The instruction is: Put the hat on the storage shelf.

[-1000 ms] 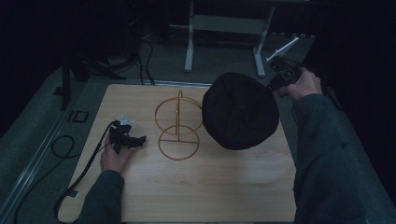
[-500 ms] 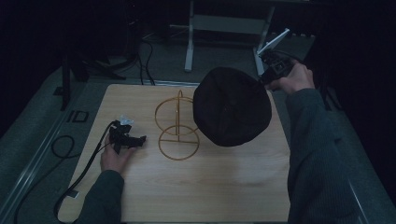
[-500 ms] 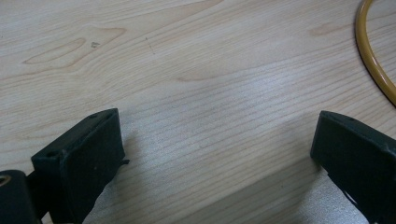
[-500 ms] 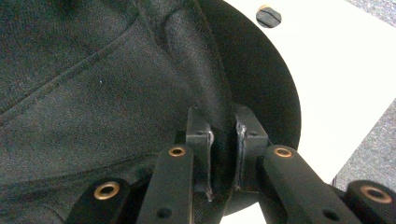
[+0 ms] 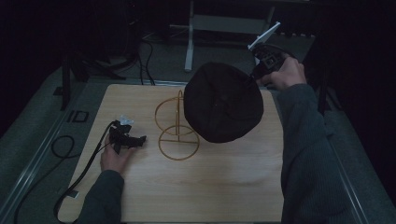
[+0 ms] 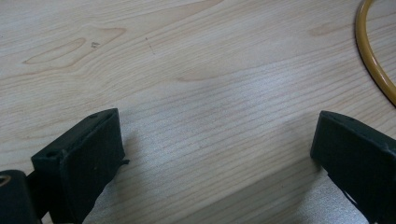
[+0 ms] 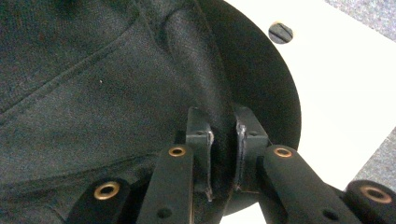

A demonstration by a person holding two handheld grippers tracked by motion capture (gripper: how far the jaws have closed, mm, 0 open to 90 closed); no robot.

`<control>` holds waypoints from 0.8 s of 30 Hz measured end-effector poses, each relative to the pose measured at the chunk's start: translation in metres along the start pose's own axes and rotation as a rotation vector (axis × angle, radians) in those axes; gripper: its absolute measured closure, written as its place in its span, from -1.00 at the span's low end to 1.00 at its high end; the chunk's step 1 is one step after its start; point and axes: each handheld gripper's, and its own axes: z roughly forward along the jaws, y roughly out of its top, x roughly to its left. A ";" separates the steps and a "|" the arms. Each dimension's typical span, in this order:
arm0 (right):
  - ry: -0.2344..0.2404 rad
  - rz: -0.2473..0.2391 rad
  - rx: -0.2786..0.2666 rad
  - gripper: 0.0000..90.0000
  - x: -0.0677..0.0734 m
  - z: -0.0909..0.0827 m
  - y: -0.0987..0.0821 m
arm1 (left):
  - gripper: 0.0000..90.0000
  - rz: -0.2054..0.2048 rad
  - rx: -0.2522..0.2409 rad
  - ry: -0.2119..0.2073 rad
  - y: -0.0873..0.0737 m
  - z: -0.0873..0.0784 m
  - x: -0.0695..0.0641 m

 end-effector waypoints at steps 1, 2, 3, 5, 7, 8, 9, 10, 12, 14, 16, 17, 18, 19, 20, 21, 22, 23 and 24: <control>0.000 -0.005 0.000 0.77 0.003 -0.001 0.002 | -0.95 0.000 0.000 0.000 0.000 0.000 0.000; -0.001 -0.011 -0.002 0.77 0.004 -0.001 0.003 | -0.95 0.000 0.000 0.000 0.000 0.000 0.000; 0.000 -0.012 -0.003 0.77 0.006 -0.002 0.005 | -0.95 0.000 0.000 0.000 0.000 0.000 0.000; 0.001 -0.016 -0.005 0.77 0.009 -0.003 0.008 | -0.95 0.000 0.000 0.000 0.000 0.000 0.000; 0.006 -0.019 -0.008 0.77 0.012 -0.003 0.011 | -0.95 -0.001 -0.001 0.000 0.000 0.000 0.000; 0.006 -0.018 -0.010 0.77 0.014 -0.003 0.012 | -0.95 0.000 0.000 0.000 0.000 0.000 0.000; 0.010 -0.017 -0.011 0.77 0.015 -0.002 0.013 | -0.95 0.000 0.000 0.000 0.000 0.000 0.000; 0.010 -0.017 -0.011 0.77 0.015 -0.002 0.013 | -0.95 0.000 0.000 0.000 0.000 0.000 0.000; 0.014 -0.019 -0.010 0.77 0.019 0.000 0.018 | -0.95 0.000 0.000 0.000 0.000 0.000 0.000; 0.018 -0.025 -0.007 0.77 0.023 0.001 0.021 | -0.95 0.000 0.000 0.000 0.000 0.000 0.000; 0.019 -0.035 -0.010 0.77 0.027 0.003 0.024 | -0.95 0.000 0.000 0.000 0.000 0.000 0.000; 0.019 -0.041 -0.012 0.77 0.029 0.003 0.026 | -0.95 0.000 0.000 0.000 0.000 0.000 0.000; 0.018 -0.042 -0.009 0.77 0.031 0.004 0.027 | -0.95 0.000 0.000 0.000 0.000 0.000 0.000; 0.016 -0.045 -0.008 0.77 0.033 0.004 0.029 | -0.95 0.000 -0.001 0.000 0.000 0.000 0.000; 0.018 -0.047 -0.006 0.77 0.034 0.005 0.030 | -0.95 0.000 -0.001 0.000 0.000 0.000 0.000; 0.017 -0.052 -0.006 0.77 0.036 0.005 0.031 | -0.95 0.000 -0.001 0.000 0.000 0.000 0.000; 0.016 -0.053 -0.006 0.77 0.038 0.006 0.033 | -0.95 0.000 -0.001 0.000 0.000 0.000 0.000; 0.018 -0.053 -0.004 0.77 0.039 0.006 0.034 | -0.95 0.001 -0.001 0.000 0.000 0.000 0.000; 0.020 -0.054 -0.002 0.77 0.041 0.007 0.035 | -0.95 0.001 -0.001 0.001 0.000 0.000 0.000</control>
